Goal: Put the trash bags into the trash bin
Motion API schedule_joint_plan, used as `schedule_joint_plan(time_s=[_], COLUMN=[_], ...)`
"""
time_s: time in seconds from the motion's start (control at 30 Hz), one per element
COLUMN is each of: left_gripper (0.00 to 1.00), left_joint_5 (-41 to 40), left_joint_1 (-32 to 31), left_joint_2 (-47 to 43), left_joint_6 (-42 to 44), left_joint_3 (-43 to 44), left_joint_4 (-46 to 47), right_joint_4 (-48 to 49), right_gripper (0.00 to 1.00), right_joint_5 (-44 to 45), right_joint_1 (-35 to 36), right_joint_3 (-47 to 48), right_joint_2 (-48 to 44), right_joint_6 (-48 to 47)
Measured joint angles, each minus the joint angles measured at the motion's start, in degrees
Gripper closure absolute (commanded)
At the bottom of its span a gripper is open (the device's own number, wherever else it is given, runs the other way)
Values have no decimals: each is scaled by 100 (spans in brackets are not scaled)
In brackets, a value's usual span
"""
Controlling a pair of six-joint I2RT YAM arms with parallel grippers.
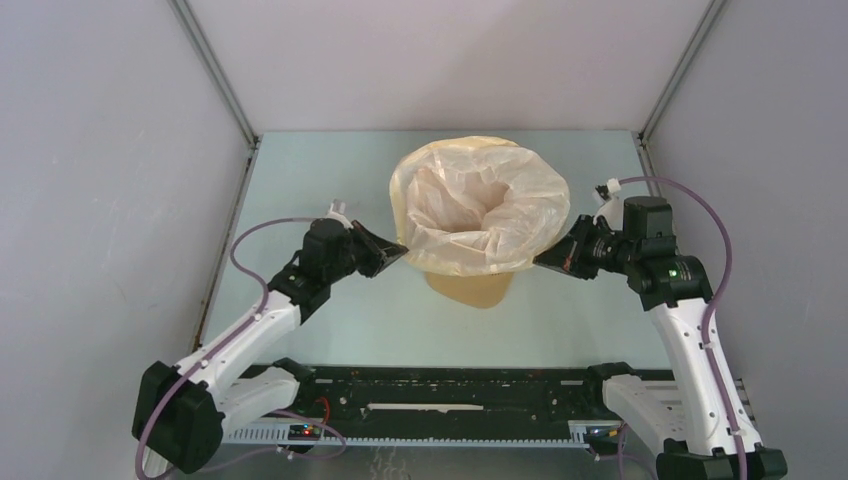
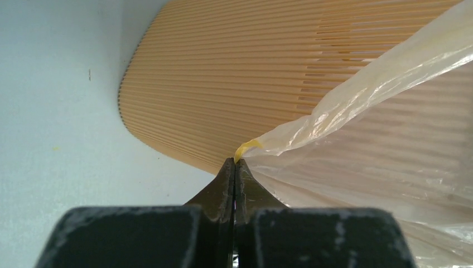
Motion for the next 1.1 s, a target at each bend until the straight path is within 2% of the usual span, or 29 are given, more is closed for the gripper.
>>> schedule_joint_plan(time_s=[0.07,0.13,0.27,0.4,0.57,0.67,0.8,0.9,1.1], left_gripper=[88,73,40,21,12,3,0,0,3], left_joint_5=[33,44,20,-22,-26,9,306,573,896], left_joint_1=[2,4,17,74,431,638,743,745,752], left_joint_2=[109,109,-160,-660,-1217,-1108,-350,516,1692], left_joint_6=[98,260,654,1145,1532,1644,1821,2068,2430], left_joint_3=[101,243,492,752,1093,1390,2092,2802,3521], left_joint_4=[-127,-284,-643,-1119,-1414,-1408,-1156,-1043,-1113], right_joint_4=[31,44,17,-173,-638,-811,-901,-811,-656], right_gripper=[100,99,81,62,47,46,45,45,43], right_joint_5=[11,-2,-11,-15,-22,2,-42,-68,-9], right_joint_1=[-11,-28,-85,-94,-118,-153,-466,-859,-1099], right_joint_3=[0,0,0,42,404,774,1344,1823,2288], right_joint_2=[61,120,39,-256,-535,-601,-470,-50,826], right_joint_6=[-96,-181,-280,-352,-507,-610,-780,-866,-879])
